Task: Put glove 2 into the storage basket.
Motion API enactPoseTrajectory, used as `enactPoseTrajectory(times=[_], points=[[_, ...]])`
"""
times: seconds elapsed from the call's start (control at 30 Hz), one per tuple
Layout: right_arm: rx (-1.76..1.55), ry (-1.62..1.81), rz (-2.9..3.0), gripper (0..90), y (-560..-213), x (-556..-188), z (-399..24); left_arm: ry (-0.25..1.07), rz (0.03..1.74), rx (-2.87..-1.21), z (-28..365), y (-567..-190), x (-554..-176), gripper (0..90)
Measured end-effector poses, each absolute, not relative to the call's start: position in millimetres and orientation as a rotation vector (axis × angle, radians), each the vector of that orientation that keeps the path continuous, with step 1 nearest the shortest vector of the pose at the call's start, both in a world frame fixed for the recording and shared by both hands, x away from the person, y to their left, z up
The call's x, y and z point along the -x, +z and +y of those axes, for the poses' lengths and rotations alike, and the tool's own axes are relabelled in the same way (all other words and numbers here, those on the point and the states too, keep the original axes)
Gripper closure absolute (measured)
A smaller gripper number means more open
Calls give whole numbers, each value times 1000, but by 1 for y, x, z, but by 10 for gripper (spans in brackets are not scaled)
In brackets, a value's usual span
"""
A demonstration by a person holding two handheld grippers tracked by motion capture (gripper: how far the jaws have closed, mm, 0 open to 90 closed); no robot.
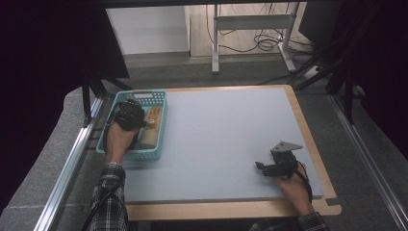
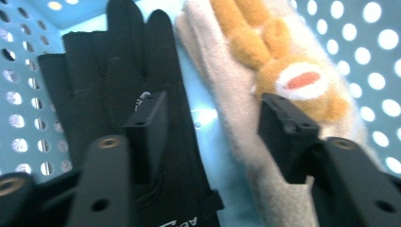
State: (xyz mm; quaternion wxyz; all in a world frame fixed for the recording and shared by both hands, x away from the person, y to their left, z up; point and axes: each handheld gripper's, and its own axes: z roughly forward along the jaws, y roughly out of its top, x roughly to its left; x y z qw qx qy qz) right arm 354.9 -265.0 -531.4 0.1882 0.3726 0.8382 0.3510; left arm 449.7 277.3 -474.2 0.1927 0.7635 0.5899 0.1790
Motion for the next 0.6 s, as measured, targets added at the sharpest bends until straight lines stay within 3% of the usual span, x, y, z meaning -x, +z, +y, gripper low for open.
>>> enactPoseTrajectory(times=[0.3,0.6], points=[[-1048,987,2358,172,-531,-355,-265,512,1732,-2008,296,-473,-445,190],[-1048,987,2358,172,-531,-355,-265,476,1703,-1910,313,-468,-435,107]])
